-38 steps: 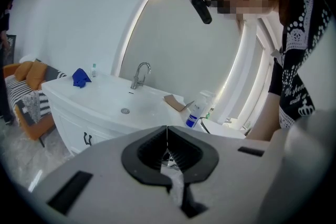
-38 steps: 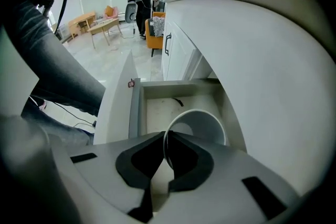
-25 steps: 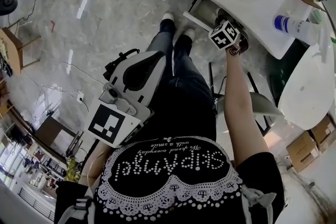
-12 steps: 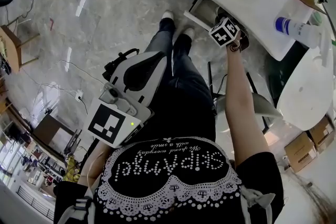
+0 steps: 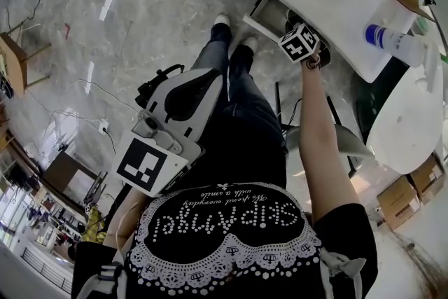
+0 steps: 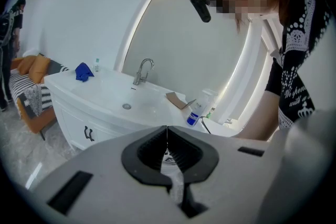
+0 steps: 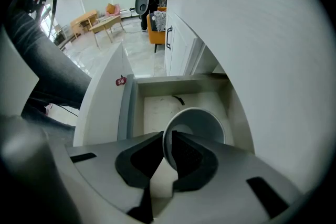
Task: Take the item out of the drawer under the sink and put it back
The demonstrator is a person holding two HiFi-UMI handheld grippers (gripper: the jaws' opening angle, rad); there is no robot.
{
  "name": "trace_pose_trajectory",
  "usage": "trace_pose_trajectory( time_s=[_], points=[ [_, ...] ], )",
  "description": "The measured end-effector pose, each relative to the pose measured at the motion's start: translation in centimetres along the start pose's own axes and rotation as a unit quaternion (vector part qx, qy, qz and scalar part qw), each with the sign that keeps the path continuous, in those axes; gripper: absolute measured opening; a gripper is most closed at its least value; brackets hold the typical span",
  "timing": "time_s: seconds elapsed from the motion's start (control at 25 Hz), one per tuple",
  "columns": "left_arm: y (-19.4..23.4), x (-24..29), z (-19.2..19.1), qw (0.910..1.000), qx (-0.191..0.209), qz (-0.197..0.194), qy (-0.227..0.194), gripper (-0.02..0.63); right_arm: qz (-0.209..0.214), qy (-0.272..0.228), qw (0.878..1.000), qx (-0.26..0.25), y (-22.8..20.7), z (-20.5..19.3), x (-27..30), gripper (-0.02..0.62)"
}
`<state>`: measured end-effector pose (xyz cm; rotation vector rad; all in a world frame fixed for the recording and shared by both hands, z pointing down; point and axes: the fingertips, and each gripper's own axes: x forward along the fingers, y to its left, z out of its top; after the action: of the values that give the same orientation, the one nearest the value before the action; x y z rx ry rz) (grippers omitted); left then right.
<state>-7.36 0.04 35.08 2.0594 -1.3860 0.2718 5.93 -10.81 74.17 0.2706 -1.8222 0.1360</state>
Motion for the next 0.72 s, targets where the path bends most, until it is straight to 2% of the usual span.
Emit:
trace_pose_trajectory(
  time_s=[0.44,0.56,0.72],
  points=[
    [-0.4,0.0,0.3,0.9998,0.007,-0.010,-0.012,0.003,-0.001,-0.012,1.000,0.005,0.3,0.1,-0.7,0.028],
    [-0.5,-0.3,0.0,0.9999,0.004,-0.009,-0.003,0.003,0.001,-0.013,1.000,0.008,0.6,0.2,-1.0,0.029],
    [-0.5,-0.4,0.0,0.9999,0.004,-0.010,-0.006,0.003,0.003,-0.013,1.000,0.014,0.7,0.2,-1.3,0.054]
  ],
)
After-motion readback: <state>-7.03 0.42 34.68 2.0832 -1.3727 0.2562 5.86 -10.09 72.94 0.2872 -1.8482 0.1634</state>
